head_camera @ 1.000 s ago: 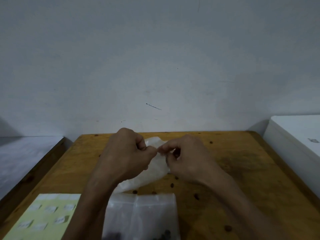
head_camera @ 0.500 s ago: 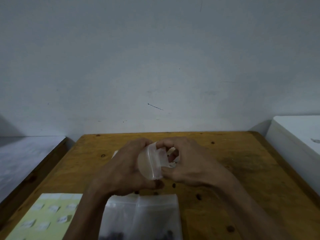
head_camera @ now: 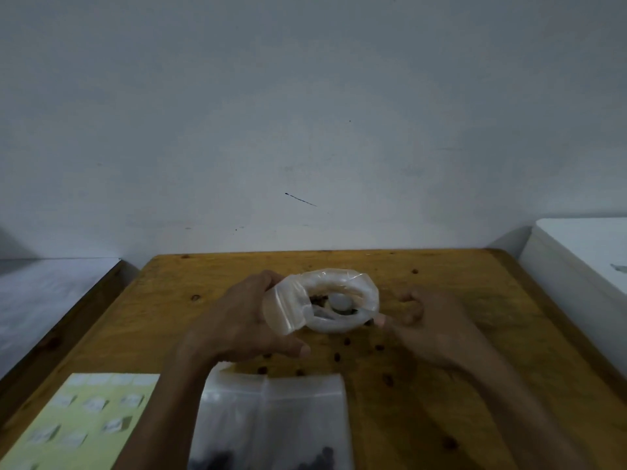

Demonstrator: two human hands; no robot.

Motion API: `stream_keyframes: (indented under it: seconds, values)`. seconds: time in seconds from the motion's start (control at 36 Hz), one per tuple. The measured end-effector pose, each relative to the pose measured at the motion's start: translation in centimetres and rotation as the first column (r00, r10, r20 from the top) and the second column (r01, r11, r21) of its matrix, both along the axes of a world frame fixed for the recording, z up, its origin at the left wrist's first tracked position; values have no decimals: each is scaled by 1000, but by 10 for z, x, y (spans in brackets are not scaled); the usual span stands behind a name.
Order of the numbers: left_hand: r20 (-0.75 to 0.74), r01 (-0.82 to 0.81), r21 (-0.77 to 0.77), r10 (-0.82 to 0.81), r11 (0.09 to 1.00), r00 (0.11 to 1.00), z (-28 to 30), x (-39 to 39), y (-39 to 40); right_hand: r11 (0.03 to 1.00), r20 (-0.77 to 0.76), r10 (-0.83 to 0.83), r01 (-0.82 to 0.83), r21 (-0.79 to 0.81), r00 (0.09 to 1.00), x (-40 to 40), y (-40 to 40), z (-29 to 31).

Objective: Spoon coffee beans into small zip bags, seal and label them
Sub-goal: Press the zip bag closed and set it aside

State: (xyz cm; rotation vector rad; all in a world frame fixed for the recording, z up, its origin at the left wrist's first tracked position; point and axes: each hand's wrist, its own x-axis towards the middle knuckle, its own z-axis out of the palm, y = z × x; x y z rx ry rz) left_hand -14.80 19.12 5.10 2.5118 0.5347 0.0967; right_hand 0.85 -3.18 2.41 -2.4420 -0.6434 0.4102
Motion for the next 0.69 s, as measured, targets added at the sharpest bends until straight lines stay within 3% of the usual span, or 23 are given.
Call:
stream_keyframes:
  seconds: [0.08, 0.19, 0.28, 0.47, 0.58, 0.69]
  values:
    - [-59, -18, -15, 17, 1000, 998, -5, 9, 0, 955, -199, -33, 90, 284, 979, -3, 2, -13]
    - [-153, -13, -57, 4, 998, 988, -9, 20, 0, 799, -308, -99, 260, 542, 946, -7, 15, -20]
    - [-188, -4, -114, -18, 993, 982, -11, 23, 0, 713, -348, -95, 308, 631, 933, -9, 29, -19]
    - [-187, -39, -135, 13, 990, 982, -11, 25, -4, 637, -315, -62, 280, 718, 947, -19, 54, -20]
    - [-183, -38, -97, 19, 995, 983, -9, 25, -7, 659, -187, -145, 236, 714, 972, -17, 65, -24]
    - [-175, -40, -51, 30, 998, 984, -7, 24, -7, 804, 194, -148, 4, 595, 970, -17, 62, -24]
